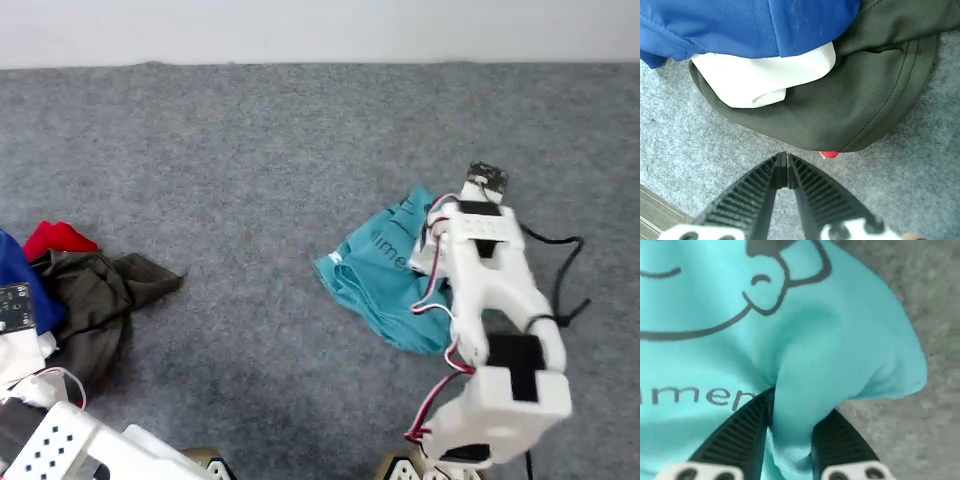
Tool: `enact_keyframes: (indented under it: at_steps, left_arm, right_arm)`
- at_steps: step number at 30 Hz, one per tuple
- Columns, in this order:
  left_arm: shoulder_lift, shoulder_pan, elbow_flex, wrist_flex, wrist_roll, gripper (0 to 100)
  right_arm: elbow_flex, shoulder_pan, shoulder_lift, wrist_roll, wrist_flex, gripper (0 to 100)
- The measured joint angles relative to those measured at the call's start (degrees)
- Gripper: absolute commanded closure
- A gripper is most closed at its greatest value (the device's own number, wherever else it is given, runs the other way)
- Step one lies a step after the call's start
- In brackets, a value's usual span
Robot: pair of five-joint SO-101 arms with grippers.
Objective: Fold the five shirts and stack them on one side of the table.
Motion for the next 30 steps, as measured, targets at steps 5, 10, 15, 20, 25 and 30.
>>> enact_keyframes:
  at_steps: [5, 10, 15, 20, 25, 30]
  left_arm:
    - [0.0, 0.0, 0.0, 0.0, 0.0, 98]
    - [0.0, 0.0, 0.0, 0.0, 0.0, 98]
    - [0.0, 0.0, 0.0, 0.0, 0.0, 98]
    - [0.0, 0.0, 0.0, 0.0, 0.0, 98]
    - [0.0, 0.0, 0.0, 0.0, 0.0, 98]
    - [0.0, 0.0, 0.0, 0.0, 0.0, 98]
  right_arm:
    - [0.1, 11.0, -5.0, 17.5, 0.2, 99.0]
    - [0.1, 23.7, -5.4, 37.4, -4.0, 99.0]
    - [0.2, 33.1, -5.3, 54.8, -13.5, 99.0]
    - [0.2, 37.1, -0.6, 62.9, -22.0, 99.0]
    - [-2.5, 38.5, 3.7, 63.8, -23.8, 99.0]
    - [-8.4, 39.7, 7.3, 64.0, -24.2, 98.7]
